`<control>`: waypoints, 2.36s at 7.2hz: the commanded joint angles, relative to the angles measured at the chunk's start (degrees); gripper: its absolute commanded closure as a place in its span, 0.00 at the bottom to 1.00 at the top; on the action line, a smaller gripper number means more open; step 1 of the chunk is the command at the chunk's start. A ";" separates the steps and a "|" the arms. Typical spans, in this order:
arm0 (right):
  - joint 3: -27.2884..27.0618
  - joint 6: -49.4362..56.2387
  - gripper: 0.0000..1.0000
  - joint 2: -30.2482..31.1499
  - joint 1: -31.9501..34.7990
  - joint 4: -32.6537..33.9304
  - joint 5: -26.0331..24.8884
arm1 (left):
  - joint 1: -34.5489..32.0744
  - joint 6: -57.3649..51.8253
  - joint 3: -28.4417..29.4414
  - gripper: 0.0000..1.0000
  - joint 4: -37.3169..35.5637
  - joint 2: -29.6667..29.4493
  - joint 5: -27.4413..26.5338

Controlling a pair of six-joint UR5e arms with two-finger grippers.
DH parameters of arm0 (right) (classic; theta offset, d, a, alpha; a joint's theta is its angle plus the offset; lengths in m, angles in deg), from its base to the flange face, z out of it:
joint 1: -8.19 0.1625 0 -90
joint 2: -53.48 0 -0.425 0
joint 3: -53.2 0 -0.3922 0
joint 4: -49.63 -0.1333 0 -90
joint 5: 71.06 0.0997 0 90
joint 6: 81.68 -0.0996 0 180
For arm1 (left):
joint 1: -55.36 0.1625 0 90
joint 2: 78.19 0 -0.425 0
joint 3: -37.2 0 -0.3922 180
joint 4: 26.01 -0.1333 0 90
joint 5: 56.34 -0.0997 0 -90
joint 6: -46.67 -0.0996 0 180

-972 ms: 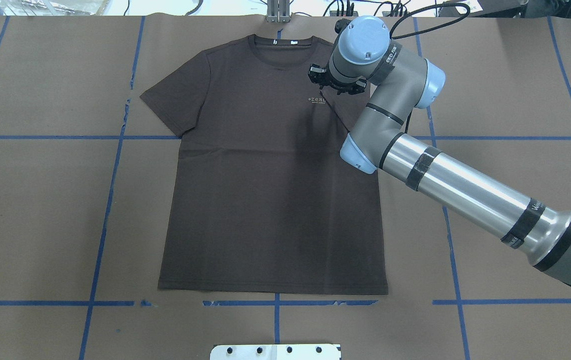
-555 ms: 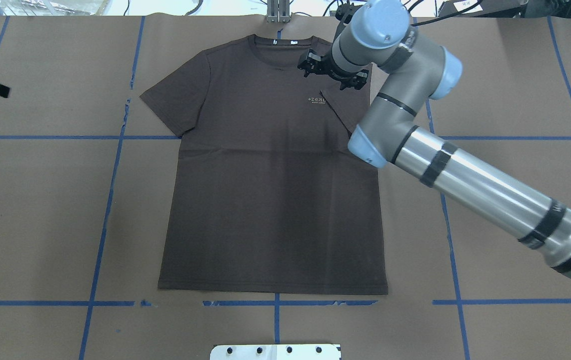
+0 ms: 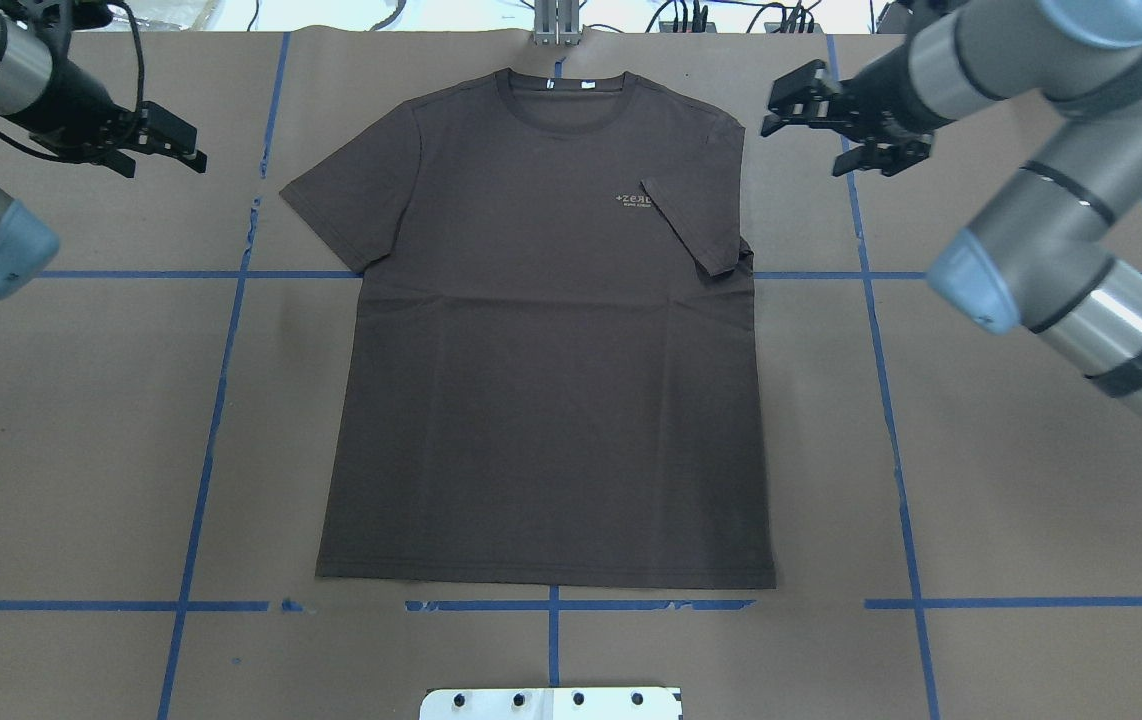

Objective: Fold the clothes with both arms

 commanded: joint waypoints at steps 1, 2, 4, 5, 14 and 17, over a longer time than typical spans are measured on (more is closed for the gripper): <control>-8.11 0.75 0.00 9.86 5.42 -0.67 6.69 | 4.47 7.16 2.71 0.04 2.49 -1.97 -8.96; -9.96 0.76 0.00 10.94 5.53 -0.67 6.81 | 5.37 7.34 4.89 0.04 5.10 -2.93 -11.10; -11.29 0.76 0.00 12.61 5.62 -0.67 6.46 | 6.08 9.95 12.27 0.07 9.51 -6.88 -13.65; -11.64 0.76 0.00 12.71 5.62 -0.76 6.19 | 7.47 10.32 13.17 0.12 9.61 -8.03 -13.84; -12.61 0.32 0.00 13.76 5.53 -0.76 5.75 | 9.42 10.41 22.23 0.32 14.89 -12.08 -16.83; -12.44 0.23 0.00 13.85 5.44 -0.76 5.84 | 9.77 10.41 22.41 0.35 14.89 -12.17 -16.92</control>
